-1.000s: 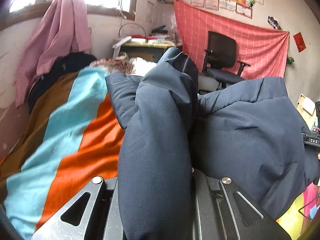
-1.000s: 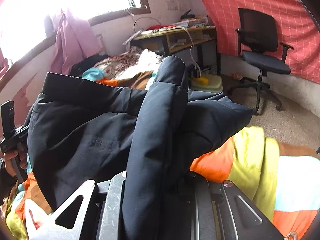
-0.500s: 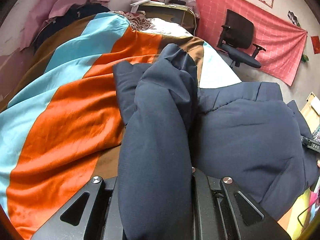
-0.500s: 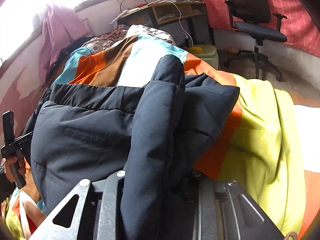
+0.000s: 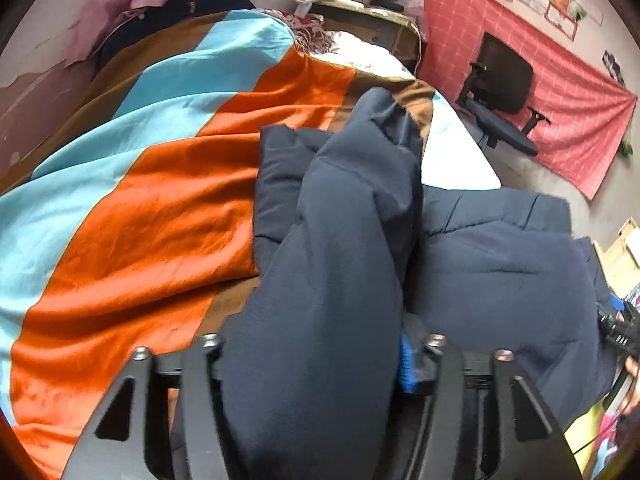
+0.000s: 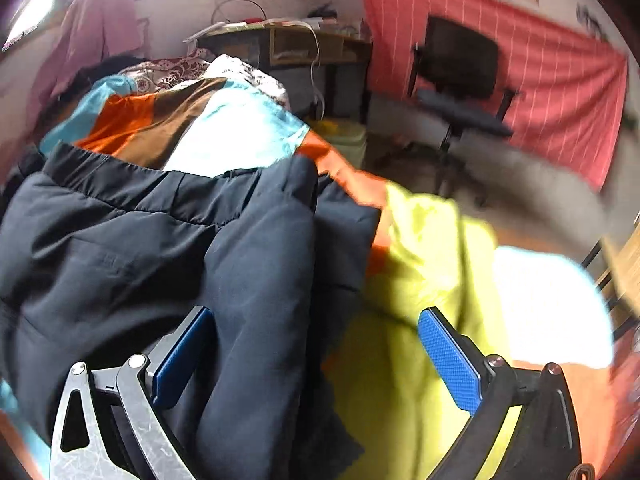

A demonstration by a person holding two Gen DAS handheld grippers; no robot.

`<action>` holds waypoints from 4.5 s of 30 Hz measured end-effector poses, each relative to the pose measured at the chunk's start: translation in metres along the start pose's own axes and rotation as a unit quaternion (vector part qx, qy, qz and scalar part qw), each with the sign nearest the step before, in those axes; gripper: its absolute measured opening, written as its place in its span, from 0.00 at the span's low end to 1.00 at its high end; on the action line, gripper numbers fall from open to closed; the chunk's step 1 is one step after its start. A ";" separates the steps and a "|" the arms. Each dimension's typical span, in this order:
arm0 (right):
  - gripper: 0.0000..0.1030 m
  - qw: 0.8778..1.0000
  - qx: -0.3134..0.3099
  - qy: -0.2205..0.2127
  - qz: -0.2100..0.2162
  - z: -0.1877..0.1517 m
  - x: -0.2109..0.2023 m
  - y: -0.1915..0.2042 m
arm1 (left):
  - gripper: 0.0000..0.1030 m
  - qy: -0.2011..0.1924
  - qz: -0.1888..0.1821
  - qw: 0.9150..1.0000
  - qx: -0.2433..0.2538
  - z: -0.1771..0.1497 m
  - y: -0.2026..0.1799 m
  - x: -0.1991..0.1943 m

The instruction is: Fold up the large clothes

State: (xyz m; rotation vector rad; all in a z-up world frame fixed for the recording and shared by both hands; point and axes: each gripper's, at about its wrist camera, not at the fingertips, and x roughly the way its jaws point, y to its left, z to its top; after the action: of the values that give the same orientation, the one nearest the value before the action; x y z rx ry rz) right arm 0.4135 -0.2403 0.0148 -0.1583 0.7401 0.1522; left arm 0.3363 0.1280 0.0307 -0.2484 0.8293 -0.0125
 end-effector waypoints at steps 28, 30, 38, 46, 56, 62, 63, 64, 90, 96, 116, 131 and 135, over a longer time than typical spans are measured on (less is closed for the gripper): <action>1.00 0.989 0.064 -0.136 0.014 -0.015 -0.126 0.051 | 0.93 -0.161 -0.015 0.984 0.080 -0.035 -0.090 -0.113; 1.00 0.987 0.068 -0.142 0.018 -0.017 -0.135 0.054 | 0.93 -0.170 -0.020 0.982 0.075 -0.040 -0.094 -0.120; 1.00 0.981 0.084 -0.172 0.025 -0.038 -0.175 0.070 | 0.94 -0.177 -0.028 0.982 0.067 -0.062 -0.099 -0.146; 1.00 0.975 0.085 -0.205 0.022 -0.060 -0.209 0.092 | 0.94 -0.176 -0.029 0.981 0.074 -0.088 -0.103 -0.169; 1.00 0.970 0.076 -0.231 0.028 -0.081 -0.248 0.116 | 0.94 -0.193 -0.026 0.976 0.093 -0.113 -0.105 -0.202; 1.00 0.965 0.080 -0.248 0.025 -0.097 -0.267 0.125 | 0.94 -0.210 -0.007 0.971 0.113 -0.131 -0.101 -0.219; 1.00 0.965 0.079 -0.250 0.023 -0.099 -0.270 0.127 | 0.94 -0.211 -0.005 0.971 0.115 -0.133 -0.101 -0.222; 1.00 0.965 0.078 -0.251 0.023 -0.101 -0.272 0.128 | 0.94 -0.212 -0.004 0.971 0.115 -0.135 -0.101 -0.224; 1.00 0.965 0.072 -0.249 0.024 -0.147 -0.289 0.157 | 0.94 -0.201 0.003 0.973 0.116 -0.182 -0.083 -0.228; 1.00 0.969 0.068 -0.233 0.034 -0.153 -0.284 0.161 | 0.94 -0.185 -0.001 0.977 0.111 -0.187 -0.077 -0.221; 1.00 0.981 0.081 -0.165 0.067 -0.174 -0.251 0.161 | 0.94 -0.147 0.019 0.983 0.111 -0.209 -0.062 -0.202; 1.00 0.981 0.083 -0.160 0.067 -0.175 -0.250 0.161 | 0.94 -0.146 0.020 0.982 0.115 -0.213 -0.062 -0.201; 1.00 0.982 0.084 -0.158 0.067 -0.177 -0.248 0.160 | 0.94 -0.146 0.021 0.982 0.115 -0.213 -0.062 -0.201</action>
State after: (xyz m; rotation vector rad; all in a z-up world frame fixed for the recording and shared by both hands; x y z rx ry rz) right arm 0.0857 -0.1386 0.0404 0.0770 0.4431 0.2364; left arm 0.0495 0.0436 0.0529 -0.0134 0.5343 -0.0311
